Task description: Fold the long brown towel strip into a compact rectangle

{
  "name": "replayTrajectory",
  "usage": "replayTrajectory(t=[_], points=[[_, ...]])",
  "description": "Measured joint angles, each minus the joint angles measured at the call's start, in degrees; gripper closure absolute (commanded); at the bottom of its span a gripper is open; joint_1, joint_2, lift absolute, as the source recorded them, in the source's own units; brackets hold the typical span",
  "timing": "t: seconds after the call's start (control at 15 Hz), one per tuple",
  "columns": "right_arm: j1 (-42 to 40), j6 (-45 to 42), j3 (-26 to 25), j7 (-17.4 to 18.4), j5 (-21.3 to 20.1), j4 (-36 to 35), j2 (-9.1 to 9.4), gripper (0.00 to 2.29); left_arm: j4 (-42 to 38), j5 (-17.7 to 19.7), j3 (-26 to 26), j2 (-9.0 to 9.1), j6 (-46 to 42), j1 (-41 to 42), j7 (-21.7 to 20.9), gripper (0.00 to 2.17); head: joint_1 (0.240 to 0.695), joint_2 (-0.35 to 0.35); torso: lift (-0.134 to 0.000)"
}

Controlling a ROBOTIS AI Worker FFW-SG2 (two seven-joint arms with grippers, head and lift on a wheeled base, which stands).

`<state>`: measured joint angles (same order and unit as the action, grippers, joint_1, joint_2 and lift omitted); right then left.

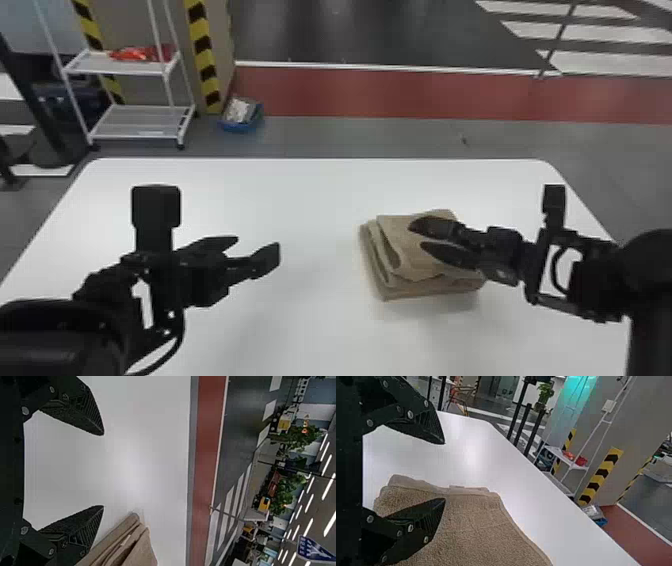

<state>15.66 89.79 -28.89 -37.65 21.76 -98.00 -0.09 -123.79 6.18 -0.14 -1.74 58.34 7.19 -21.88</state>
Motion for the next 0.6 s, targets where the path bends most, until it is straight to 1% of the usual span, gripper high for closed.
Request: replayTrajectory(t=[0.07, 0.13, 0.2, 0.27, 0.33, 0.4, 0.47, 0.53, 0.6], points=[[-0.96, 0.0, -0.9, -0.84, 0.07, -2.0, 0.0, 0.82, -0.02, 0.88, 0.35, -0.01, 0.04, -0.64, -0.12, 0.4, 0.695, -0.073, -0.124], [-1.66, 0.0, -1.92, -1.92, -0.03, -3.53, 0.0, 1.43, 0.09, 1.86, 0.61, 0.04, 0.1, -1.49, -0.78, 0.73, 0.695, -0.092, -0.124], [-2.42, 0.0, -3.19, -2.55, -0.64, -5.31, 0.0, 1.78, 0.83, 2.74, 0.8, 0.26, 0.15, -2.88, -2.58, 1.42, 0.695, -0.11, -0.124], [-3.53, 0.0, -4.13, -2.67, -1.92, -7.21, 0.0, 2.01, 2.31, 3.9, 0.91, 0.5, 0.17, -4.79, -4.57, 2.03, 0.695, -0.132, -0.124], [-4.83, 0.0, -4.61, -2.75, -3.52, -8.81, 0.0, 2.11, 4.23, 5.3, 0.93, 0.67, 0.25, -6.75, -5.72, 2.14, 0.695, -0.151, -0.124], [-6.45, 0.0, -4.93, -3.0, -5.72, -10.37, 0.0, 2.14, 7.33, 7.02, 0.73, 0.83, 0.36, -9.44, -6.91, 2.14, 0.695, -0.173, -0.124], [-7.7, 0.0, -5.07, -3.49, -7.63, -11.25, 0.0, 2.21, 10.87, 8.34, 0.31, 0.97, 0.37, -12.11, -9.46, 2.14, 0.695, -0.218, -0.124], [-8.91, 0.0, -5.12, -4.08, -9.63, -11.89, -0.08, 2.22, 15.87, 9.51, -0.34, 1.38, -0.15, -15.51, -13.51, 2.14, 0.695, -0.241, -0.124], [-9.92, 0.0, -5.08, -4.33, -11.34, -12.48, -0.35, 2.22, 21.31, 10.12, -1.2, 1.61, -2.58, -18.84, -17.43, 2.14, 0.695, -0.263, -0.124]])
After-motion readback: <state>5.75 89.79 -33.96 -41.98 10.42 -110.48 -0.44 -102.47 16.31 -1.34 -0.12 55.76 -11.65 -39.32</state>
